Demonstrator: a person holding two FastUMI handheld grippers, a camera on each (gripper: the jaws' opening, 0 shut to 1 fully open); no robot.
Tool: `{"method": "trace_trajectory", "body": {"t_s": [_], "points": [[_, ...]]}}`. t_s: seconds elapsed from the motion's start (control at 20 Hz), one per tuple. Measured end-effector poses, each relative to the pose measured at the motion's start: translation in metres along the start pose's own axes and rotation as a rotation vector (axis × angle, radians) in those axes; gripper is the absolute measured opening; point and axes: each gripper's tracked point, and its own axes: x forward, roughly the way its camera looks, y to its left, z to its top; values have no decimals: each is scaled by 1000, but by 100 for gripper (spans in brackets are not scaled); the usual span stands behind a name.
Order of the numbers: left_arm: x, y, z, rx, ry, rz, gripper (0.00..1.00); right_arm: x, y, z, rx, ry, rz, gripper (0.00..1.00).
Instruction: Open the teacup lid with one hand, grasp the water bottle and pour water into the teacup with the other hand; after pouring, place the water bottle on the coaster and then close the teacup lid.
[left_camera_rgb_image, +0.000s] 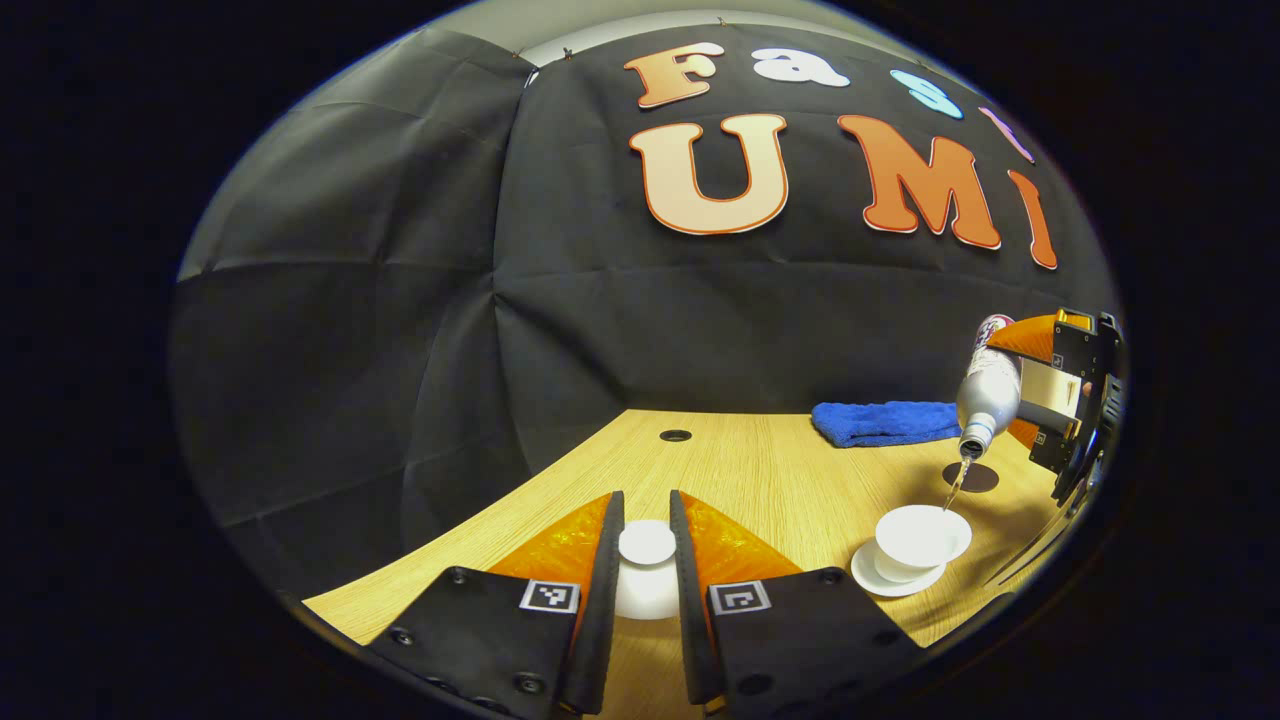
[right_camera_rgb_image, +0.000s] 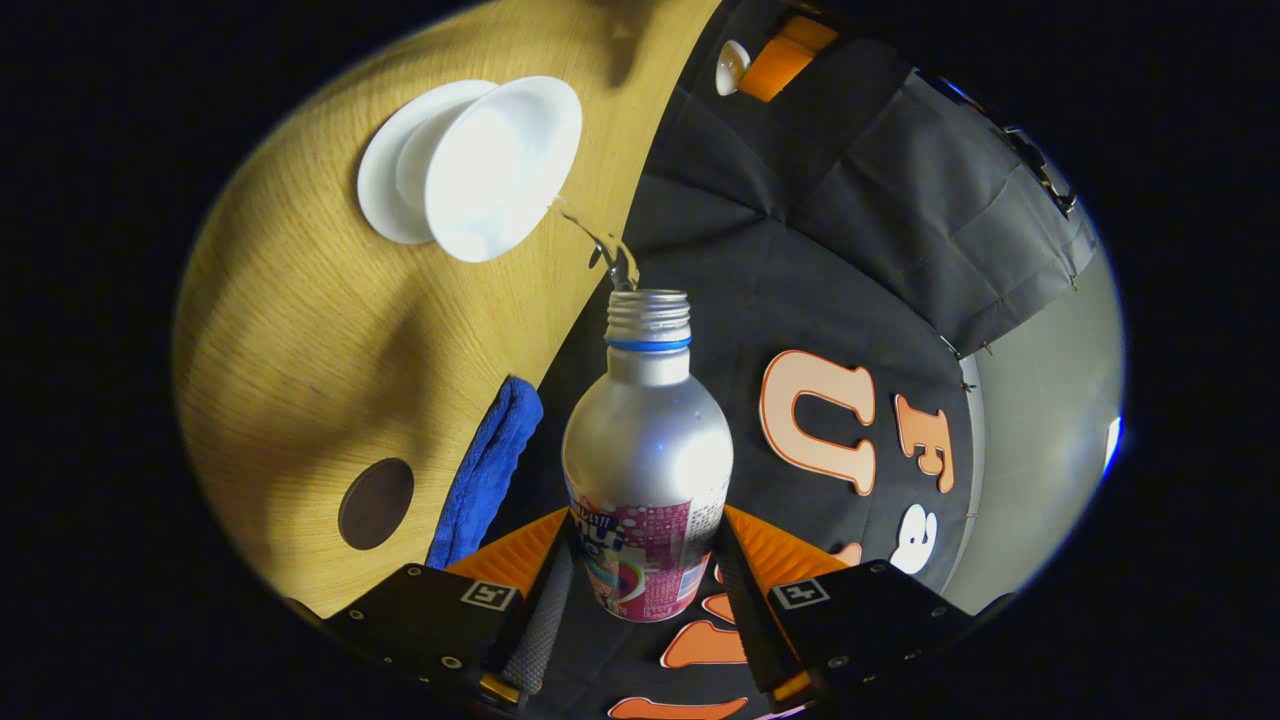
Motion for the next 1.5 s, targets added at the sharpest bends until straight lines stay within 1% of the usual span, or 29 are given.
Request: {"method": "trace_trajectory", "body": {"t_s": [0.15,0.2,0.25,0.3,0.35,0.4,0.45,0.5,0.7,0.75,0.85,0.9,0.95,1.0,1.05,1.1,1.15,1.2,1.25,1.3,1.35,1.4,1.5], "points": [[-1,0,2,0,-1,-7,34,4,-6,-2,-45,0,-27,77],[0,0,1,-1,-1,-7,31,4,-9,-4,-57,3,-42,77],[1,0,0,0,1,-7,33,2,-13,-7,-67,7,-60,77],[0,1,0,1,1,-5,34,2,-17,-8,-76,7,-73,77],[1,0,1,1,2,-5,31,5,-22,-9,-85,6,-88,77],[0,0,1,1,3,-5,34,7,-29,-10,-95,7,-106,77],[0,0,0,-1,4,-6,31,9,-37,-13,-103,10,-125,74],[0,0,0,-2,4,-6,31,9,-41,-15,-106,12,-138,77],[0,0,2,-2,-1,-4,31,12,-49,-10,-129,5,-171,77],[0,0,2,-2,-1,-3,33,13,-48,-12,-131,9,-178,77],[-1,0,3,-2,-2,-4,33,12,-50,-12,-142,8,-190,77],[0,0,3,-1,-3,-3,31,12,-50,-10,-147,4,-192,77],[0,0,3,-1,-3,-1,31,13,-49,-9,-150,0,-195,77],[0,0,2,-1,-2,0,33,13,-47,-6,-153,-5,-191,77],[0,-1,1,-1,-1,0,31,13,-43,-2,-157,-13,-190,77],[0,0,1,-1,1,1,31,11,-40,1,-160,-22,-184,77],[0,-1,1,0,2,-2,34,10,-36,5,-164,-33,-178,77],[0,1,1,2,1,0,31,9,-33,9,-167,-41,-174,77],[0,0,1,5,2,-2,31,9,-30,12,-166,-48,-170,77],[0,0,1,8,0,1,33,9,-27,15,-163,-53,-164,77],[0,0,1,12,-1,-1,31,9,-25,16,-160,-58,-157,77],[0,0,1,15,-3,-1,34,9,-22,19,-159,-62,-153,77],[-1,-1,2,19,-8,-8,33,6,-17,23,-154,-70,-145,77]]}}
